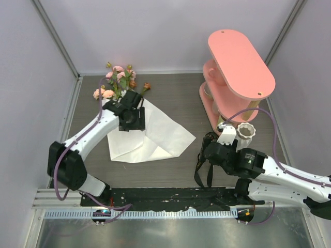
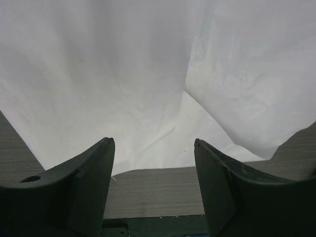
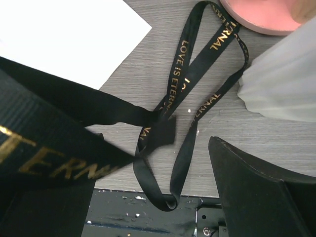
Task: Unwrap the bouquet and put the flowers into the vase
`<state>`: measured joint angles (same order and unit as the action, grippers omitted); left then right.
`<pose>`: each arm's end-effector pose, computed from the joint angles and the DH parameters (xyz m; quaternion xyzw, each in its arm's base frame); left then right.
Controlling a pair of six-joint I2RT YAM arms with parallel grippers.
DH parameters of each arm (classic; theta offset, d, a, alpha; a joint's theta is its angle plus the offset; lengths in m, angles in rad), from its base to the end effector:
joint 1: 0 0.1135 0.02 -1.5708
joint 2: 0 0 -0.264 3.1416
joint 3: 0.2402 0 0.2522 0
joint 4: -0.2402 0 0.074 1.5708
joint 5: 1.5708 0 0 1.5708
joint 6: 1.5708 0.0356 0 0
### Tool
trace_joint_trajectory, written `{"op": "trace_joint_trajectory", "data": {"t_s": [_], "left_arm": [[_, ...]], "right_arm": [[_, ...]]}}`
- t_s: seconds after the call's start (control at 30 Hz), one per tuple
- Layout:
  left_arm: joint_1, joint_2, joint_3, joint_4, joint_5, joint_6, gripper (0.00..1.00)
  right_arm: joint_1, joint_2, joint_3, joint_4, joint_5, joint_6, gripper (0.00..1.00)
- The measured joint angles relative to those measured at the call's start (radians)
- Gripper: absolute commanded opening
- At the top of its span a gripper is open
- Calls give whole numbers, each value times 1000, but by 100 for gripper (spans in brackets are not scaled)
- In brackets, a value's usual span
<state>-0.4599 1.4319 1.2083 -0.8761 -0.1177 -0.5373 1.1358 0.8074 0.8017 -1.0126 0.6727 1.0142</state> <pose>0.2575 -0.1229 0.2817 -0.0513 0.9694 -0.0612 0.2320 0.0775 0.1142 0.2761 0.0347 0.9120 0.0754 0.4018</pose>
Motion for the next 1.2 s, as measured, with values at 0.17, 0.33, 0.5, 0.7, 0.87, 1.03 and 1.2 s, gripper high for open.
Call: {"op": "trace_joint_trajectory", "data": {"t_s": [0.17, 0.33, 0.5, 0.7, 0.87, 1.03, 1.2], "left_arm": [[-140, 231, 159, -56, -177, 5, 71], [-227, 428, 296, -108, -304, 14, 70], [-236, 516, 331, -145, -354, 14, 70], [-232, 518, 331, -155, -354, 14, 71], [-230, 464, 290, -116, -273, 13, 71], [-206, 297, 163, -5, -69, 3, 73], [-151, 41, -83, 288, 352, -47, 75]], "right_arm": [[0, 6, 3, 43, -16, -77, 93], [0, -23, 2, 77, -54, -119, 93], [0, -96, 2, 93, -65, -131, 94], [0, -111, -17, 86, -113, -33, 100], [0, -42, -63, 45, -276, 38, 99], [-2, 74, -72, 7, -402, 0, 98], [-2, 155, -37, -27, -425, -58, 96]]}}
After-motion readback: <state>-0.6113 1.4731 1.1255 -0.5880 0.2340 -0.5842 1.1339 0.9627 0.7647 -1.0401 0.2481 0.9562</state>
